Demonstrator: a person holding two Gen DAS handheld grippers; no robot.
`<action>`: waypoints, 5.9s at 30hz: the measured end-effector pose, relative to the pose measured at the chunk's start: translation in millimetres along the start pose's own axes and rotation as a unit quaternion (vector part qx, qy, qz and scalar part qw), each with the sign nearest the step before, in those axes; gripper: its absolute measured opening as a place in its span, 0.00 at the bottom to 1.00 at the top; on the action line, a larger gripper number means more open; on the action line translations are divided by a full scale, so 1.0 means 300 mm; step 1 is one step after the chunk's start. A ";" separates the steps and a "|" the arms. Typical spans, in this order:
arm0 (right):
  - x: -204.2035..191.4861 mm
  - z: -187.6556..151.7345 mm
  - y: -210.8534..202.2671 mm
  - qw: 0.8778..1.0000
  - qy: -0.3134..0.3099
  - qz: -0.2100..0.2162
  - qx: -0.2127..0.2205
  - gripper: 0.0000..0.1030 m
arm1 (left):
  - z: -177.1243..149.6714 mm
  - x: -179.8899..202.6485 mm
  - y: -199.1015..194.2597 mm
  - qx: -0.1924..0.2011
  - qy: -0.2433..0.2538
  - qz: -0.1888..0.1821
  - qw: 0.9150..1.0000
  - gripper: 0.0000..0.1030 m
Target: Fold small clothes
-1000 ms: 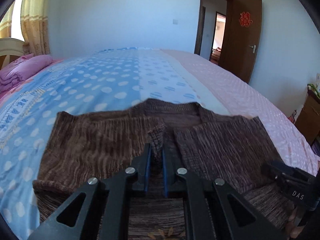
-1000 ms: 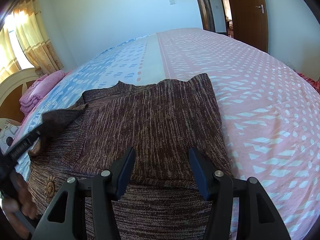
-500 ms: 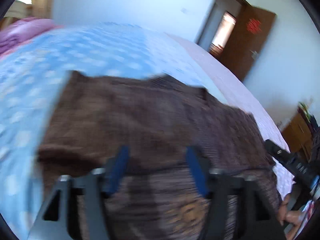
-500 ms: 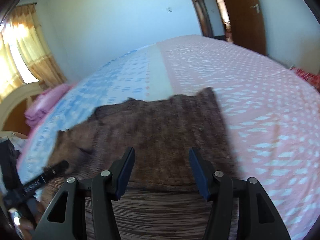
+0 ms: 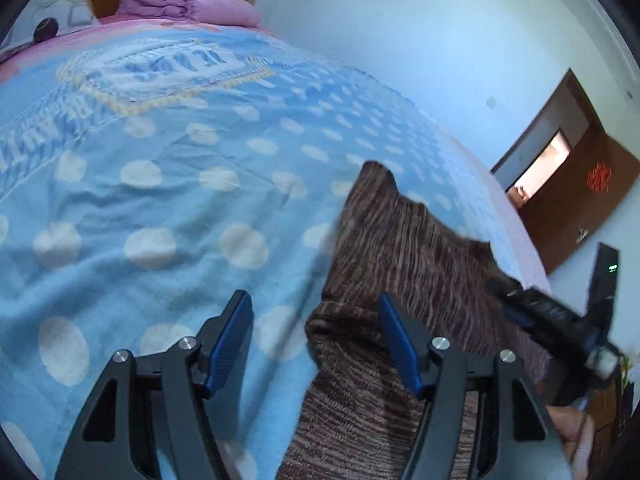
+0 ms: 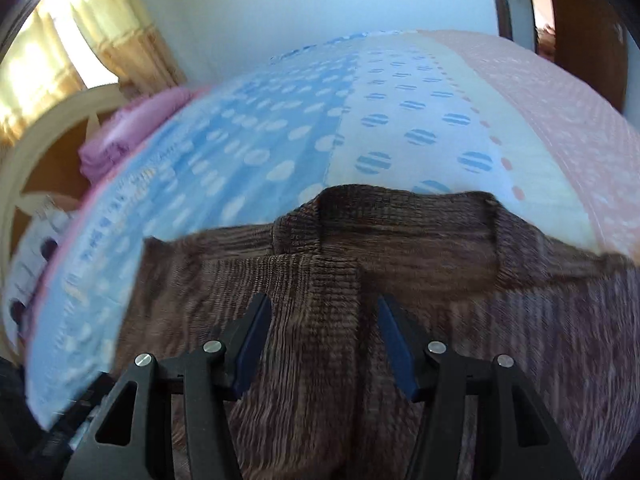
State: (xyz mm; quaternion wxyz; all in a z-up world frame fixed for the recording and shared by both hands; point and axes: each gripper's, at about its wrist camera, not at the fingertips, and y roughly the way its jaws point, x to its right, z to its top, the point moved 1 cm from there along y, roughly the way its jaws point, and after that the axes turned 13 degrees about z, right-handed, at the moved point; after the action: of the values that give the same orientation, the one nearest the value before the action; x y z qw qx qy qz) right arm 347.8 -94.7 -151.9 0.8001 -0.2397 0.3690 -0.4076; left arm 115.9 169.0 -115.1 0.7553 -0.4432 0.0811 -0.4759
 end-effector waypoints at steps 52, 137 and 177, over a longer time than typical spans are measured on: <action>0.029 -0.319 -0.297 0.998 0.062 0.031 -0.003 0.10 | 0.010 0.005 0.031 0.004 0.010 0.011 1.000 0.70; -0.668 -0.983 -0.689 0.963 -0.206 0.167 -0.055 0.55 | -0.194 -0.507 -0.784 0.045 0.356 -0.159 0.920 1.00; -0.778 -1.058 -0.453 0.923 -0.229 0.254 -0.176 0.61 | -0.399 -0.433 -0.781 0.046 0.557 -0.275 0.783 1.00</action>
State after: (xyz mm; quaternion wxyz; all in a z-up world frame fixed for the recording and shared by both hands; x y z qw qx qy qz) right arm -58.7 -2.4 -161.3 0.8843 -0.3618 0.2904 -0.0528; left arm -170.2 164.7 -50.1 0.4355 -0.0695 0.3406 -0.8304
